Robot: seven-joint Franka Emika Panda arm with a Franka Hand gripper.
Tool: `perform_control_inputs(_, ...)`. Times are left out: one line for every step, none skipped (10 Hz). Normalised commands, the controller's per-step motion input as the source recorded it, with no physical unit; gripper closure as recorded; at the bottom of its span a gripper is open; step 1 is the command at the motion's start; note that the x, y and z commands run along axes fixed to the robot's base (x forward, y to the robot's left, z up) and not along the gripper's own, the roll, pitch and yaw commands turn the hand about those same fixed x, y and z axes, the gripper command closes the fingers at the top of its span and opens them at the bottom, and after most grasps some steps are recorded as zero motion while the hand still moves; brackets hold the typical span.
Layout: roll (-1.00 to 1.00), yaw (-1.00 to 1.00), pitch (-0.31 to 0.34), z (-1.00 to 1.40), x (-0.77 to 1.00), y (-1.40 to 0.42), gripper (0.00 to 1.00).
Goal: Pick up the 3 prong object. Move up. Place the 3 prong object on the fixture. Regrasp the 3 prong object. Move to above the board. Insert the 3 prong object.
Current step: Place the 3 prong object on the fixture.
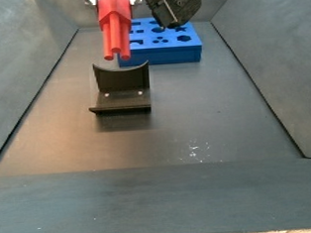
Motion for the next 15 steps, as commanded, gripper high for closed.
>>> perform_control_inputs(-1.0, -0.14, 0.367, -1.0, 0.13, 0.14, 1.0)
perform_control_inputs(-0.9, -0.24, 0.315, -1.0, 0.16, 0.14, 1.0)
perform_control_inputs(-0.7, -0.29, 0.226, -1.0, 0.18, 0.14, 1.0)
perform_control_inputs(-0.59, -0.3, 0.179, -1.0, 0.19, 0.14, 1.0)
perform_control_inputs(-0.43, -0.29, 0.112, -1.0, 0.19, 0.14, 1.0)
perform_control_inputs(-0.24, -0.27, 0.031, -1.0, 0.19, 0.13, 1.0)
perform_control_inputs(-0.19, -0.25, -0.025, -1.0, 0.19, 0.13, 1.0)
perform_control_inputs(-0.17, -0.2, -0.07, -0.8, 0.16, 0.12, 1.0)
perform_control_inputs(-0.13, -0.17, -0.087, -0.69, 0.14, 0.13, 1.0)
perform_control_inputs(-0.11, -0.12, -0.106, -0.64, 0.1, 0.17, 1.0)
perform_control_inputs(-0.11, -0.08, -0.106, -0.63, 0.1, 0.17, 1.0)
perform_control_inputs(-0.11, -0.06, -0.106, -0.63, 0.1, 0.17, 1.0)
perform_control_inputs(-0.11, -0.02, -0.102, -0.64, 0.09, 0.17, 1.0)
perform_control_inputs(-0.11, -0.01, -0.096, -0.64, 0.08, 0.16, 1.0)
perform_control_inputs(0.0, 0.0, 0.0, 0.0, 0.0, 0.0, 0.0)
